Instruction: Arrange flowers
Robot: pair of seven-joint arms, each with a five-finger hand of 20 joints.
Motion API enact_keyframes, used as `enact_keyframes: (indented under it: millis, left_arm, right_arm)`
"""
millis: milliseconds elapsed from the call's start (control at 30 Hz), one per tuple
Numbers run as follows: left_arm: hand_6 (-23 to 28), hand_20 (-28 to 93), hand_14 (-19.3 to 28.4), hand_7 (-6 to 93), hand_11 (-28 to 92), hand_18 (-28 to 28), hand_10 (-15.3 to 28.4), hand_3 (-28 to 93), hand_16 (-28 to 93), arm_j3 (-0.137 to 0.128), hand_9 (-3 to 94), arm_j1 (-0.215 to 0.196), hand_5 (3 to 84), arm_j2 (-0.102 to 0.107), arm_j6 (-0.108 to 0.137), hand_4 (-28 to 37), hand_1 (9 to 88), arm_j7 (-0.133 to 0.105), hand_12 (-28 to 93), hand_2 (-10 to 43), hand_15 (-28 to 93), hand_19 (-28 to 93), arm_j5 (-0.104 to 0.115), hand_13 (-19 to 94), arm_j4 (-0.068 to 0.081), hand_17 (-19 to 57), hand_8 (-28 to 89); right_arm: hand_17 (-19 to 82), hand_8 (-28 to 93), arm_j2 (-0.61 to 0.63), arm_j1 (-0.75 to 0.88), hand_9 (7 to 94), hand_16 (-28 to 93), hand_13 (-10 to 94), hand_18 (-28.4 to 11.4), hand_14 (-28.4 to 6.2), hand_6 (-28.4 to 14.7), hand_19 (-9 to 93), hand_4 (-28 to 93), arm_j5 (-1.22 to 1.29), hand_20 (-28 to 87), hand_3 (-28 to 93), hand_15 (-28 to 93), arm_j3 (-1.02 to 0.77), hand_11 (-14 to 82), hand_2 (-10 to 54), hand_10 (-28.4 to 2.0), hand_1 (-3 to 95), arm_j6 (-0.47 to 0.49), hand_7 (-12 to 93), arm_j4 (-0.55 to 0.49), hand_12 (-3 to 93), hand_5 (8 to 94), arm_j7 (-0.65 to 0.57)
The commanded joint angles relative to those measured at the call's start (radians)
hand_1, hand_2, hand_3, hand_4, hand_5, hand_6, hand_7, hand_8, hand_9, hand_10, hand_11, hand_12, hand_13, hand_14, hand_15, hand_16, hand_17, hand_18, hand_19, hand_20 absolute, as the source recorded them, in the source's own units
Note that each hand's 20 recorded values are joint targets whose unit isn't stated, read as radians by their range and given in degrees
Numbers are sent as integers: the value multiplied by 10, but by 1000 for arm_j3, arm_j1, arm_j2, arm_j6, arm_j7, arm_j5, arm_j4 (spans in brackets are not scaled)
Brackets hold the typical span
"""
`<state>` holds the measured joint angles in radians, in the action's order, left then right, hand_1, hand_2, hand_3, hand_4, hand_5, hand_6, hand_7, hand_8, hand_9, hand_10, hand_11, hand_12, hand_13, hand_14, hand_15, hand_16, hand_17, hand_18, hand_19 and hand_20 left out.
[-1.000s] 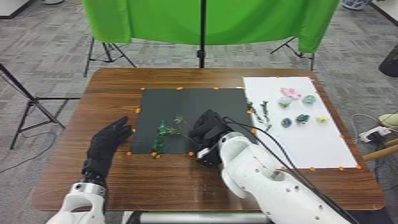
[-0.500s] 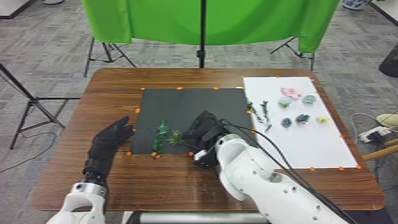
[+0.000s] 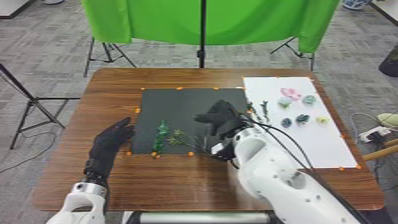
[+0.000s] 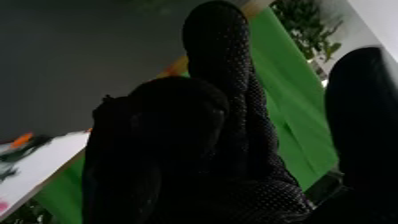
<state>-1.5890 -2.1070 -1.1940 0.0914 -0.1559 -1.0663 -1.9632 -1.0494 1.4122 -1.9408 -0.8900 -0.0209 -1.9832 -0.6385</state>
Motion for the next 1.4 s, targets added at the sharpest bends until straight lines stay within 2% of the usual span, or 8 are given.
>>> enact_keyframes:
  millis: [33, 200, 800, 967, 1133, 1233, 1333, 1400]
  left_arm:
    - [28, 195, 162, 110, 149, 119, 122, 644, 22, 9, 405, -24, 418, -15, -13, -235, 252, 13, 147, -9, 179, 23, -6, 311, 3, 46, -54]
    - [28, 195, 162, 110, 148, 119, 122, 643, 22, 13, 405, -15, 418, -17, -25, -235, 253, 13, 147, -8, 178, 23, -9, 310, 7, 45, -54]
    - [28, 194, 162, 109, 148, 120, 122, 641, 23, 11, 406, -24, 418, -19, -20, -234, 252, 15, 146, -7, 176, 24, -8, 309, 3, 43, -54]
    - [28, 194, 163, 109, 148, 120, 123, 642, 24, 11, 406, -24, 419, -23, -22, -234, 252, 16, 147, -8, 177, 24, -8, 309, 3, 43, -54]
    - [28, 194, 162, 108, 149, 120, 122, 643, 24, 11, 406, -25, 418, -30, -24, -233, 252, 12, 146, -8, 177, 24, -9, 308, 4, 43, -54]
    - [27, 194, 162, 109, 149, 120, 122, 641, 24, 7, 406, -32, 418, -28, -20, -234, 253, 12, 146, -8, 178, 24, -8, 310, 2, 42, -54]
    - [27, 194, 162, 110, 148, 121, 122, 641, 24, 7, 406, -36, 418, -23, -18, -234, 252, 13, 146, -8, 178, 24, -7, 309, 1, 42, -54]
    - [28, 194, 161, 109, 149, 121, 122, 642, 23, 9, 406, -34, 418, -25, -21, -234, 252, 14, 147, -8, 177, 24, -8, 309, 0, 42, -54]
  right_arm:
    - [670, -66, 62, 50, 900, 355, 934, -124, -47, -42, 932, -124, 81, 565, 565, 557, -9, 360, 34, -138, 274, 147, 134, -10, 273, 764, -46]
    - [671, -72, 41, 56, 912, 355, 935, -128, -49, -32, 932, -116, 90, 567, 549, 557, 16, 351, 46, -145, 273, 136, 128, 8, 274, 769, -43]
    - [670, -76, 10, 30, 916, 359, 935, -131, -53, -27, 932, -106, 126, 565, 542, 551, 73, 339, 50, -149, 268, 130, 125, 1, 279, 775, -33]
    - [669, -75, 13, 52, 915, 359, 935, -131, -53, -29, 932, -105, 179, 563, 541, 550, 26, 338, 50, -150, 268, 143, 124, -12, 280, 769, -37]
    - [669, -67, 39, 136, 911, 359, 933, -132, -53, -26, 932, -103, 201, 562, 544, 549, -123, 337, 47, -149, 264, 196, 140, -105, 280, 778, -28]
    - [668, -60, 95, 139, 908, 358, 933, -132, -52, -28, 932, -102, 123, 564, 564, 555, -189, 350, 12, -144, 278, 123, 150, -138, 282, 787, 7]
    - [667, -59, 154, 80, 900, 357, 929, -135, -50, -26, 932, -111, -8, 571, 600, 567, -209, 368, -36, -138, 287, 13, 150, -92, 285, 769, 4]
    - [666, -60, 174, 39, 896, 359, 925, -137, -50, -25, 932, -111, -60, 578, 608, 576, -228, 377, -54, -136, 295, 22, 146, -49, 287, 755, -27]
